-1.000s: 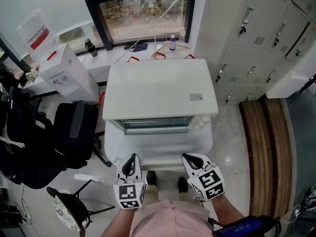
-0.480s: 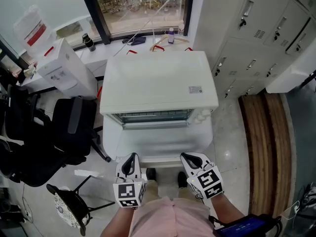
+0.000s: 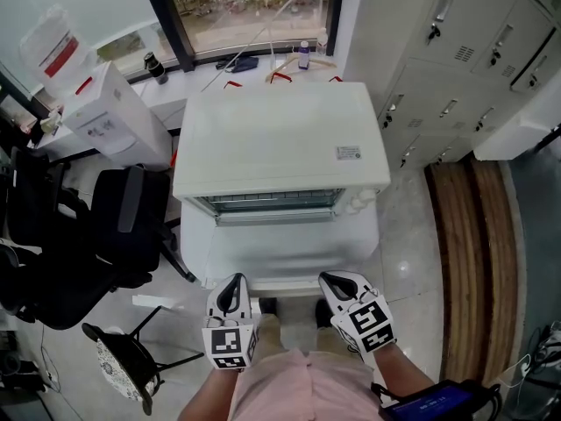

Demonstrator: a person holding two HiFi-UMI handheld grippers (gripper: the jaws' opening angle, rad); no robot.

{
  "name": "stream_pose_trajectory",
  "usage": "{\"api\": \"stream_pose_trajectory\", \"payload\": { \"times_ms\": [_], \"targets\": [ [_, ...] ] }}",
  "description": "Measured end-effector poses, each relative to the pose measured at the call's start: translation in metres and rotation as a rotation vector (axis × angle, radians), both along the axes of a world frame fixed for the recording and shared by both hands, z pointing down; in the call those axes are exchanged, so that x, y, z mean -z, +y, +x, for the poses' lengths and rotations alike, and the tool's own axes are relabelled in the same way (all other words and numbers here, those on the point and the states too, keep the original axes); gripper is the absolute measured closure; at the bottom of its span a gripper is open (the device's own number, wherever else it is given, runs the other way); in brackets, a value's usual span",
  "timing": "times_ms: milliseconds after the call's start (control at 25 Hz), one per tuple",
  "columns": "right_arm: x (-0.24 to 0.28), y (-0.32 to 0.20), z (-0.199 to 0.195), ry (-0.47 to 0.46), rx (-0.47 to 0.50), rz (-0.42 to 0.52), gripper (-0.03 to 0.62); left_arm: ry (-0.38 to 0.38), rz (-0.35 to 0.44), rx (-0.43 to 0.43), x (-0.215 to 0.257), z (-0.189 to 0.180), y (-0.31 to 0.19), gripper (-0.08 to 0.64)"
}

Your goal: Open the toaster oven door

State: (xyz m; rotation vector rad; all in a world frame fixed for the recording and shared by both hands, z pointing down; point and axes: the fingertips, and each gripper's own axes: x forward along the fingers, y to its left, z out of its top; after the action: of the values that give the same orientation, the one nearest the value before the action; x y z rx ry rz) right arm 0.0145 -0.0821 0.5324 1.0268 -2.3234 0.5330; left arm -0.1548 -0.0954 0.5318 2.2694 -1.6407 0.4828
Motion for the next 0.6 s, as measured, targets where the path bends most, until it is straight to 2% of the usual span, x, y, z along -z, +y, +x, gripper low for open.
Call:
{"api": "stream_pose_trajectory", "payload": {
  "times_ms": [600],
  "targets": [
    [-0.023,0.012,-0.003,0.031,0.031,-0.035,0.592,-0.021,-0.023,-0.020,-0.021,0.000,0.014,0.548]
  ]
}}
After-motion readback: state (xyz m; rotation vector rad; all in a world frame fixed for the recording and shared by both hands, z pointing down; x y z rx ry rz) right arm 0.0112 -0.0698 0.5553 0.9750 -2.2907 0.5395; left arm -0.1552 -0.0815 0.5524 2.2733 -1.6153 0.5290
